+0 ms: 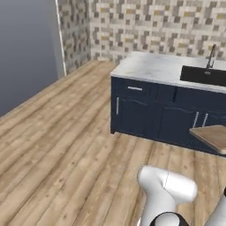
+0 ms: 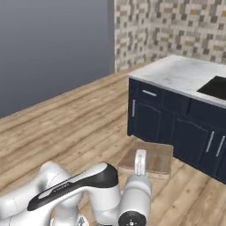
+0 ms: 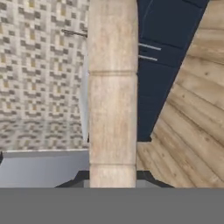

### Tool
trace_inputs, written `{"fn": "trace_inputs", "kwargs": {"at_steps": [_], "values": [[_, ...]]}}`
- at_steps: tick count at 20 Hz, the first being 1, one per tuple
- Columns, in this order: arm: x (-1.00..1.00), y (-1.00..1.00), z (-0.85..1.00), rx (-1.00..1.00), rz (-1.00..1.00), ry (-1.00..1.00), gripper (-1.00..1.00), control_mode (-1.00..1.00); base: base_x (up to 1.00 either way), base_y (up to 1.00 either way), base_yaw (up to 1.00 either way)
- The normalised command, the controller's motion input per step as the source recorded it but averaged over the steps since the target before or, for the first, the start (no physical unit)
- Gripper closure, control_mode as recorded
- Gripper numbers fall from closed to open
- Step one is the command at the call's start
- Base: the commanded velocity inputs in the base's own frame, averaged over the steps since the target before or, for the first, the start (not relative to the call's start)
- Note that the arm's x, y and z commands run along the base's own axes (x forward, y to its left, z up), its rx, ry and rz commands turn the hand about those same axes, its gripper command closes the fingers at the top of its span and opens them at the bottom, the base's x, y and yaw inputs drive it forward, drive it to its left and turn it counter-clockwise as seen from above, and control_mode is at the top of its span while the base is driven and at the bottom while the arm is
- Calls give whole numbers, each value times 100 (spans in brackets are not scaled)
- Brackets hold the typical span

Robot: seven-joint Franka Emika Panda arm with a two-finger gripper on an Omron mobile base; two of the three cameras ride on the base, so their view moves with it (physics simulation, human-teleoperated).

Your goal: Move the cutting board and knife to the sink. Then move spray from the cabinet to the counter.

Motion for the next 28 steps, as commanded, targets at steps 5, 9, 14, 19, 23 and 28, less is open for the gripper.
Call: {"fn": "trace_inputs", "kwargs": {"at_steps": [5, 9, 14, 19, 23, 28], "values": [[0, 0, 0, 0, 0, 0, 100, 100, 41, 14, -81], [0, 0, 0, 0, 0, 0, 100, 100, 49, 18, -78], [0, 0, 0, 0, 0, 0, 100, 100, 69, 14, -65], [0, 0, 0, 0, 0, 0, 100, 100, 100, 3, -19], [0, 0, 0, 0, 0, 0, 100, 100, 100, 0, 0], [0, 0, 0, 0, 0, 0, 100, 100, 98, 0, 2]]}}
